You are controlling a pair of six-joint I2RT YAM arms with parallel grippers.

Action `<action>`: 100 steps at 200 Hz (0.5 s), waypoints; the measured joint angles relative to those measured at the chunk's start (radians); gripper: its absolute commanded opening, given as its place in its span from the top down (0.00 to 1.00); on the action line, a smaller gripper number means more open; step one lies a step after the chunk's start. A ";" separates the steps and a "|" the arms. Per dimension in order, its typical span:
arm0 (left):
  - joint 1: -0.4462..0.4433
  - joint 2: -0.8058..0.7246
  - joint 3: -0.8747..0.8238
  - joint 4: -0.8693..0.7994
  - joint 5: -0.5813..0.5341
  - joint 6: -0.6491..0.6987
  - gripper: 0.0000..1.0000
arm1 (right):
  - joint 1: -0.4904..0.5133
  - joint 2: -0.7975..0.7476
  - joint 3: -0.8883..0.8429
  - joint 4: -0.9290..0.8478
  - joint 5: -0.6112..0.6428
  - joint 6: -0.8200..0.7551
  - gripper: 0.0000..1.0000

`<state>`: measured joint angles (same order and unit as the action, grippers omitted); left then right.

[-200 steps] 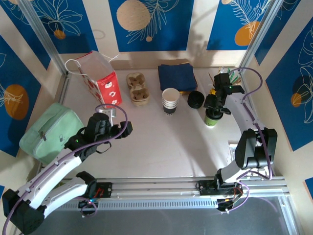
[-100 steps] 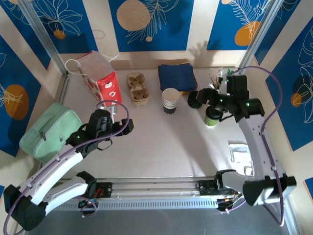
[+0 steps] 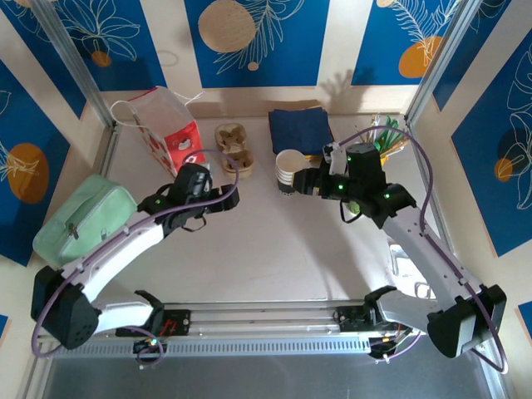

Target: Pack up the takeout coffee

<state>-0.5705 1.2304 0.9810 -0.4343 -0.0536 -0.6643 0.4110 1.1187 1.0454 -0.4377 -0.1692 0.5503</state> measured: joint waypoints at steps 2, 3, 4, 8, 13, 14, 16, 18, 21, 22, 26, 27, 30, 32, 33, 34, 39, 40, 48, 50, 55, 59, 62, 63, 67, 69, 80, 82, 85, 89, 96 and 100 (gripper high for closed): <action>0.000 0.010 0.007 0.001 -0.006 0.000 0.16 | 0.006 0.000 -0.006 0.008 0.003 -0.001 0.21; 0.000 0.013 0.010 0.001 -0.008 0.000 0.16 | 0.009 0.000 -0.010 0.016 0.009 -0.002 0.21; 0.000 0.019 0.014 0.000 -0.012 0.000 0.16 | 0.011 0.000 -0.013 0.019 0.010 -0.003 0.21; 0.000 0.033 0.026 0.000 -0.022 0.000 0.17 | 0.022 0.000 -0.024 0.035 0.017 -0.008 0.21; 0.001 0.053 0.044 0.000 -0.037 -0.001 0.17 | 0.037 0.000 -0.039 0.054 0.032 -0.012 0.21; 0.001 0.056 0.046 0.000 -0.039 -0.001 0.17 | 0.042 0.000 -0.043 0.060 0.036 -0.013 0.21; 0.002 0.064 0.053 0.001 -0.046 -0.002 0.17 | 0.046 0.000 -0.048 0.065 0.039 -0.014 0.21; 0.002 0.072 0.061 0.001 -0.053 -0.003 0.17 | 0.053 0.000 -0.054 0.074 0.045 -0.018 0.20; 0.002 0.082 0.070 0.003 -0.060 -0.004 0.18 | 0.061 0.000 -0.062 0.084 0.052 -0.019 0.21; 0.002 0.085 0.072 0.004 -0.062 -0.004 0.18 | 0.066 0.000 -0.067 0.090 0.056 -0.021 0.21; 0.003 0.096 0.081 0.008 -0.071 -0.006 0.18 | 0.076 0.000 -0.079 0.109 0.066 -0.026 0.20; 0.003 0.100 0.085 0.011 -0.074 -0.007 0.19 | 0.078 0.000 -0.082 0.113 0.068 -0.027 0.21; 0.005 0.110 0.091 0.016 -0.081 -0.010 0.19 | 0.086 -0.001 -0.093 0.127 0.075 -0.031 0.21; 0.006 0.115 0.095 0.020 -0.086 -0.008 0.19 | 0.092 -0.002 -0.101 0.140 0.080 -0.033 0.20; 0.006 0.117 0.096 0.021 -0.087 -0.008 0.20 | 0.095 -0.002 -0.107 0.146 0.085 -0.035 0.20; 0.006 0.118 0.097 0.022 -0.089 -0.009 0.20 | 0.097 -0.002 -0.109 0.149 0.087 -0.036 0.20; 0.008 0.132 0.105 0.034 -0.100 -0.011 0.20 | 0.108 -0.005 -0.129 0.171 0.098 -0.044 0.20; 0.008 0.134 0.106 0.035 -0.102 -0.011 0.20 | 0.111 -0.005 -0.134 0.176 0.101 -0.046 0.21; 0.012 0.156 0.116 0.051 -0.121 -0.015 0.21 | 0.126 -0.010 -0.166 0.211 0.122 -0.055 0.21; 0.013 0.161 0.118 0.054 -0.124 -0.016 0.22 | 0.129 -0.013 -0.175 0.219 0.128 -0.058 0.21; 0.015 0.174 0.124 0.061 -0.134 -0.019 0.23 | 0.136 -0.018 -0.196 0.240 0.141 -0.064 0.21; 0.017 0.187 0.130 0.067 -0.140 -0.022 0.24 | 0.139 -0.023 -0.211 0.254 0.148 -0.069 0.21; 0.018 0.197 0.133 0.073 -0.145 -0.024 0.25 | 0.141 -0.029 -0.226 0.266 0.156 -0.072 0.21; 0.019 0.202 0.135 0.076 -0.148 -0.026 0.25 | 0.142 -0.030 -0.229 0.268 0.157 -0.072 0.21; 0.021 0.213 0.140 0.080 -0.153 -0.026 0.25 | 0.144 -0.037 -0.246 0.283 0.167 -0.078 0.21; 0.022 0.222 0.144 0.083 -0.156 -0.028 0.26 | 0.145 -0.040 -0.252 0.288 0.170 -0.079 0.21; 0.027 0.268 0.166 0.096 -0.169 -0.037 0.28 | 0.149 -0.060 -0.292 0.326 0.193 -0.091 0.20; 0.028 0.274 0.169 0.099 -0.171 -0.037 0.28 | 0.150 -0.064 -0.298 0.332 0.197 -0.093 0.21; 0.030 0.290 0.177 0.102 -0.176 -0.042 0.29 | 0.151 -0.071 -0.309 0.343 0.201 -0.097 0.21; 0.031 0.304 0.185 0.106 -0.180 -0.042 0.30 | 0.153 -0.079 -0.323 0.359 0.209 -0.099 0.21; 0.033 0.334 0.200 0.114 -0.187 -0.046 0.32 | 0.153 -0.092 -0.343 0.381 0.219 -0.105 0.20; 0.034 0.349 0.209 0.118 -0.191 -0.048 0.33 | 0.154 -0.099 -0.354 0.395 0.223 -0.106 0.20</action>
<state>-0.5365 1.5799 1.1896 -0.3164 -0.2443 -0.7124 0.5652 1.0195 0.6910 -0.0425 0.0540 0.4442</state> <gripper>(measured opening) 0.697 0.795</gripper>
